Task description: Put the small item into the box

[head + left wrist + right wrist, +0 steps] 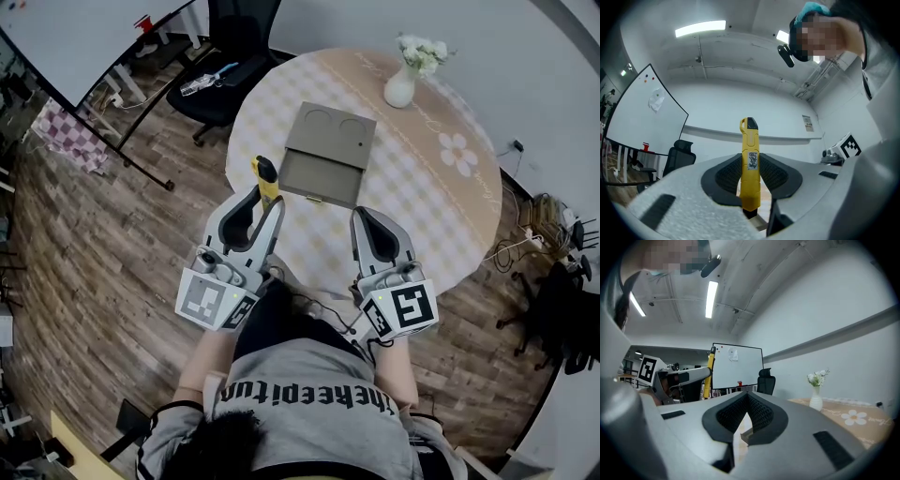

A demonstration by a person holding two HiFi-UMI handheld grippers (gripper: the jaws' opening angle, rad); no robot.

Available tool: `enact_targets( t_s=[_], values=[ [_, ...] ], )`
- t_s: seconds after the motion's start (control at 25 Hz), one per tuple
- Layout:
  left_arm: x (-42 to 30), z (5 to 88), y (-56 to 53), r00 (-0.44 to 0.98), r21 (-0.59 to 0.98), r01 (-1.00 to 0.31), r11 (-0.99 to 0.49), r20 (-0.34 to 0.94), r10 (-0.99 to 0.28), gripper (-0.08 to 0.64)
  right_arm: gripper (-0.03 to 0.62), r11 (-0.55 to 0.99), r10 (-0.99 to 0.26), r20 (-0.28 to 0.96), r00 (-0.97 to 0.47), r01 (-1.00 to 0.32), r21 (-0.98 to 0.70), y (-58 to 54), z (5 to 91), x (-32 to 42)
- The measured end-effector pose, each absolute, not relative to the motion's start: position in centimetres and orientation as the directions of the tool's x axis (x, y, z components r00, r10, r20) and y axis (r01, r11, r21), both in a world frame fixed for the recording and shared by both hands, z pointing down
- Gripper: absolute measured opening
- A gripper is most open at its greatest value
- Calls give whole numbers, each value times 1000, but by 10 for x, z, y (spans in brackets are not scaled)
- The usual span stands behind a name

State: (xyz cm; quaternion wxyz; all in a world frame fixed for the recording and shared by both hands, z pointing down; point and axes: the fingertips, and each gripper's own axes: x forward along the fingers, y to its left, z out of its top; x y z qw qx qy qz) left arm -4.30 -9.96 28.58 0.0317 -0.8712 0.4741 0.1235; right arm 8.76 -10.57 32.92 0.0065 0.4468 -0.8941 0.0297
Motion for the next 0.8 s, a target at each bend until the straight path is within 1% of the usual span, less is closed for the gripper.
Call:
enact_targets(
  t_s=[0.28,0.8],
  values=[
    [-39,283,-132,572,54,-800,-598,-232,-787,123,6,562,-824,37,-565,-824,-65,-129,327,87],
    [-27,291,-194,703,39,-690,-722,-202,-682,124,6,442,-894,43,-445,-894,-70,-175,328,90]
  ],
)
